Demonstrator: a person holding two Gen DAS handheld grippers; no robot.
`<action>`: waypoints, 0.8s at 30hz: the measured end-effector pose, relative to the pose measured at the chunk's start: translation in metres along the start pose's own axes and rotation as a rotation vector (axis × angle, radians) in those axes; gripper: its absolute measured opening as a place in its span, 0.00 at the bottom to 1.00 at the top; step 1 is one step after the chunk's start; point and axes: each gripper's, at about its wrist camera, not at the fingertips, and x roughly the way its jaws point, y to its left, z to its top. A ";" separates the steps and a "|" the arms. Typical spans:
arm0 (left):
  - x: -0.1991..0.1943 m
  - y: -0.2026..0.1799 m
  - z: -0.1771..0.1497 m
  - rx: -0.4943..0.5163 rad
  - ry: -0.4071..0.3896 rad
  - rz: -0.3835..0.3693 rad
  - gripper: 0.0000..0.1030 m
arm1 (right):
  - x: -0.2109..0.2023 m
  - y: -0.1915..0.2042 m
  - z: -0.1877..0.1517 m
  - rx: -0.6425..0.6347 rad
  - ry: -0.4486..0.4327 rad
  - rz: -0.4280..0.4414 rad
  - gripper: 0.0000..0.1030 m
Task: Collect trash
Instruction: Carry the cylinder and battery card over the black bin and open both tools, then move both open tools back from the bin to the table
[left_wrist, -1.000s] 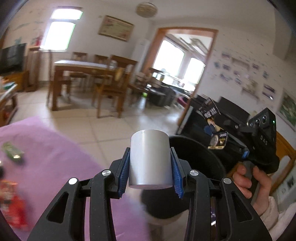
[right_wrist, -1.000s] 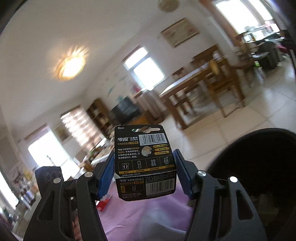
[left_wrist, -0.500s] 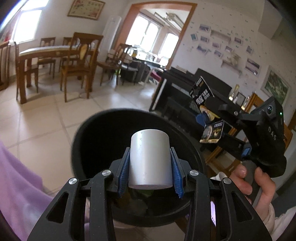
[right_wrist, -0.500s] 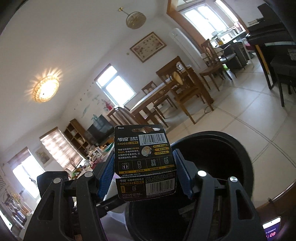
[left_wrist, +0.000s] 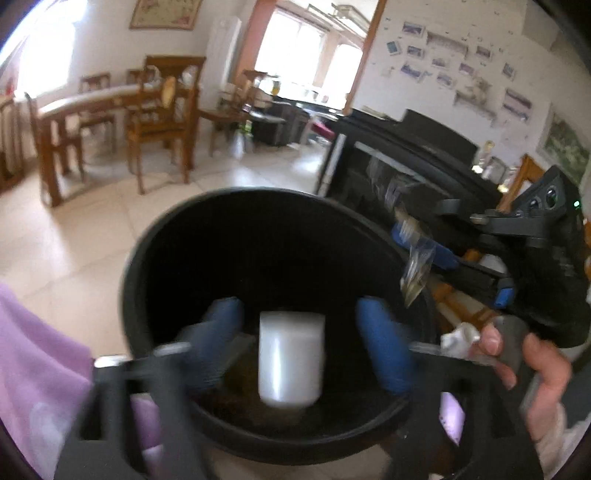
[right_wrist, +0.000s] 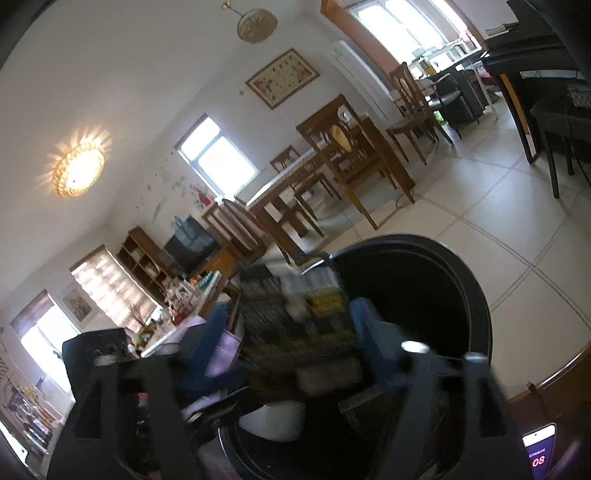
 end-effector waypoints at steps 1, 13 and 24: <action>-0.004 -0.001 -0.001 0.008 -0.024 0.033 0.95 | -0.001 0.001 -0.001 0.001 -0.004 -0.006 0.95; -0.045 0.018 0.001 -0.023 -0.046 0.074 0.95 | 0.005 0.019 -0.004 -0.055 0.031 -0.068 0.95; -0.135 0.090 -0.018 -0.145 -0.140 0.151 0.95 | 0.034 0.074 -0.028 -0.170 0.145 -0.081 0.95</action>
